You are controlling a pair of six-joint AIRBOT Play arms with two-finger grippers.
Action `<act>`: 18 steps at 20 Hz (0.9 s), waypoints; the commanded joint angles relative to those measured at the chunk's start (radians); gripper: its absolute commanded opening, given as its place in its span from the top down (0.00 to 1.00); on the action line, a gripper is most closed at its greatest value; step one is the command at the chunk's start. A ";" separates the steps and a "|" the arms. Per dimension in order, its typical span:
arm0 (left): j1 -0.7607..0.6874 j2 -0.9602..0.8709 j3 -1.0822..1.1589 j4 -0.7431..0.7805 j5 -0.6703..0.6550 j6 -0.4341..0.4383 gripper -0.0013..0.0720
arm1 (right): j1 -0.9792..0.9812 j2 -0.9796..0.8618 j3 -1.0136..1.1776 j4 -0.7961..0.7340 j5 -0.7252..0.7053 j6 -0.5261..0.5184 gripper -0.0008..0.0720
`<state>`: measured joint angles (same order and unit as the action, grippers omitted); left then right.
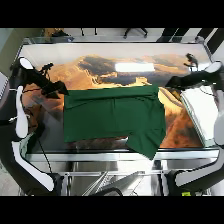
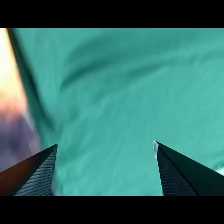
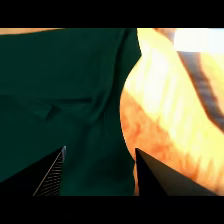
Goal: Fold the shirts.
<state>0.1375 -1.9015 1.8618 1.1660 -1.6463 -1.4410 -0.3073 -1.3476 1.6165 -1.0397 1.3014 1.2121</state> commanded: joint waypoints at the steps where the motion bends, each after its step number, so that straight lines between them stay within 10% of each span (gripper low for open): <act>1: 0.050 0.178 -0.321 0.017 0.070 0.005 0.07 | -0.136 0.121 -0.149 0.007 0.152 0.086 0.46; 2: 0.064 0.240 -0.457 0.016 0.137 0.017 0.07 | -0.175 0.164 -0.227 0.007 0.157 0.091 0.56; 4: 0.085 0.340 -0.697 0.016 0.245 0.042 0.07 | -0.251 0.267 -0.406 0.007 0.156 0.108 0.38; 11: 0.095 0.419 -1.091 -0.269 0.404 0.233 0.07 | -0.365 0.516 -0.867 0.041 0.055 0.127 0.35; 12: 0.095 0.419 -1.106 -0.310 0.410 0.257 0.14 | -0.364 0.525 -0.912 0.066 0.043 0.120 0.35; 15: 0.095 0.419 -1.098 -0.328 0.415 0.275 0.86 | -0.364 0.525 -1.035 0.111 0.043 0.082 0.35; 18: 0.095 0.419 -1.059 -0.329 0.415 0.277 0.97 | -0.351 0.524 -1.139 0.225 0.037 0.001 0.35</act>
<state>0.2314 -1.4857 0.7902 0.8764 -1.2362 -1.1870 -0.6659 -0.8314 0.5823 -0.9134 1.3510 1.2819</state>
